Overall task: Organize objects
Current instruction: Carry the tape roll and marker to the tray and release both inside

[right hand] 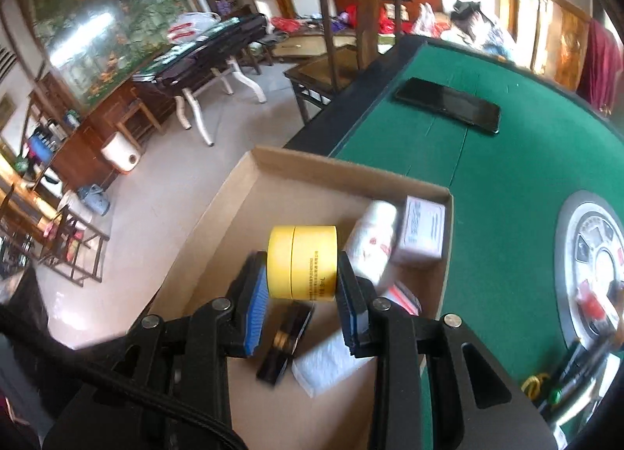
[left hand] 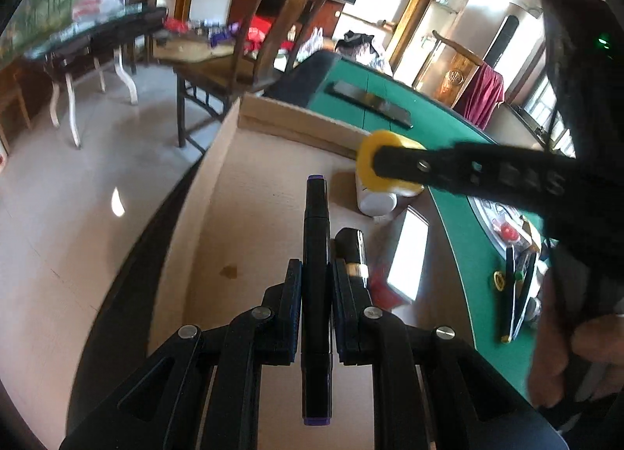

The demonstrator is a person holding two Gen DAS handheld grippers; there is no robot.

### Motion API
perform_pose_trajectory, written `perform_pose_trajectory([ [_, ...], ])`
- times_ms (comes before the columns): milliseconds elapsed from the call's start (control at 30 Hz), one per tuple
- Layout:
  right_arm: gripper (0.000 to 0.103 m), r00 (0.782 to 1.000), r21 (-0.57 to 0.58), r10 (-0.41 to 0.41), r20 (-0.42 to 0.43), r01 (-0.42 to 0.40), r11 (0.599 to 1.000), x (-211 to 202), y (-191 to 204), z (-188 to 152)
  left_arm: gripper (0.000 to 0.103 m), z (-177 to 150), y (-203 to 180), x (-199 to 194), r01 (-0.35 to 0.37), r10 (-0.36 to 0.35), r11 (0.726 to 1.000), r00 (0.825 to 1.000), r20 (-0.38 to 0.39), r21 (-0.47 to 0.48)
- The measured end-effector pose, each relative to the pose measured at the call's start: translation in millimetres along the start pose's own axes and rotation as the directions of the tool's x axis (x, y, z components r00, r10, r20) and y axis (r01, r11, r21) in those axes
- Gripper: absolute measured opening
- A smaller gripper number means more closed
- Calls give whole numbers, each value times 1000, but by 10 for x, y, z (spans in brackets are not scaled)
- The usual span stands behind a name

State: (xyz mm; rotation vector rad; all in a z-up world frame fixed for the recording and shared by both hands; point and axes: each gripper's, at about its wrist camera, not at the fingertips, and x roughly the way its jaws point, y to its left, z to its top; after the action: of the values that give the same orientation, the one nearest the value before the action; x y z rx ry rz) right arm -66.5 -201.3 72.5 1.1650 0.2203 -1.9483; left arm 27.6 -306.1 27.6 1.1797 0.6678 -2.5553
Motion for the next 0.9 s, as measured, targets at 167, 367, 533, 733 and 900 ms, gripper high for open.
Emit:
perform_pose_trajectory([
  [167,30,999,41,-31,-12,32,999,250,-32,145,12,87,6,187,11,-13,1000,998,-53,-29],
  [367,30,997,45,-70,-39,72,996,413,-50,235,12,66,-31,240,16,-17,1000,998,-62,-27],
  [533,30,995,44,-89,-49,92,995,513,-85,245,12,82,-25,247,15,-17,999,998,-67,-35],
  [733,30,995,39,-94,-46,95,995,499,-107,248,12,80,-53,234,21,-23,1000,997,-72,-24],
  [900,31,998,50,-58,-39,60,997,365,-168,213,13,49,-53,166,21,-22,999,999,-49,-28],
])
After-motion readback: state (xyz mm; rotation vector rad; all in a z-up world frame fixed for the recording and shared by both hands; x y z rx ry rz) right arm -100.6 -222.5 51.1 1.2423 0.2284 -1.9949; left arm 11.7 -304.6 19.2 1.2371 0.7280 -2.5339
